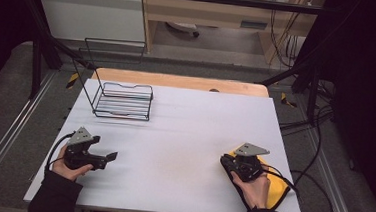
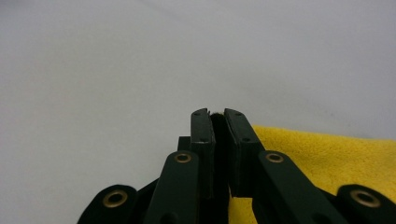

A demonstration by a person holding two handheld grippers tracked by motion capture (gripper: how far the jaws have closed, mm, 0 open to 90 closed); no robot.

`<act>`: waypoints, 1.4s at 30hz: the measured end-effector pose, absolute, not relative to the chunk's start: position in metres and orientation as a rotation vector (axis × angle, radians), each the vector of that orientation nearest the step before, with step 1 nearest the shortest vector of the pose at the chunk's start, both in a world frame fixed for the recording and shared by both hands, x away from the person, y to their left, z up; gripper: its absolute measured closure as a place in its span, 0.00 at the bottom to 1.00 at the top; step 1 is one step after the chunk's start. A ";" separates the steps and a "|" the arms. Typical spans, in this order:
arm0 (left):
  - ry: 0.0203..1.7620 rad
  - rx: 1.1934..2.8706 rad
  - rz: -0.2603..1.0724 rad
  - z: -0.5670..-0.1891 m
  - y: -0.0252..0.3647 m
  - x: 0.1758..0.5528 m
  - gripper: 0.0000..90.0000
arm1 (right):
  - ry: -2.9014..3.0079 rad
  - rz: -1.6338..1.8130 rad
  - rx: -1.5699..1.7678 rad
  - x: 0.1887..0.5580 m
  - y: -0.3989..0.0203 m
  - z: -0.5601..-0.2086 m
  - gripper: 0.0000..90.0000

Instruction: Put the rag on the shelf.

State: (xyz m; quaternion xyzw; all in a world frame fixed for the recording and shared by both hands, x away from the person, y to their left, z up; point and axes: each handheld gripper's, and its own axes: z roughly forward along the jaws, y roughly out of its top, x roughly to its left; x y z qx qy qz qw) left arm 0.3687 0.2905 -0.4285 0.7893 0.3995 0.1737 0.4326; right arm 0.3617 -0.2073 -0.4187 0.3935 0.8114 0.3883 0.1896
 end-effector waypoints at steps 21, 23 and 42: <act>0.990 1.970 0.439 -0.429 0.290 0.369 0.06 | 2.398 1.240 0.992 0.397 -0.097 -0.410 0.92; 0.991 1.971 0.438 -0.429 0.290 0.369 0.06 | 2.400 1.233 0.989 0.399 -0.090 -0.411 0.92; 0.984 1.974 0.432 -0.430 0.289 0.370 0.06 | 2.421 1.246 1.031 0.447 0.001 -0.430 0.91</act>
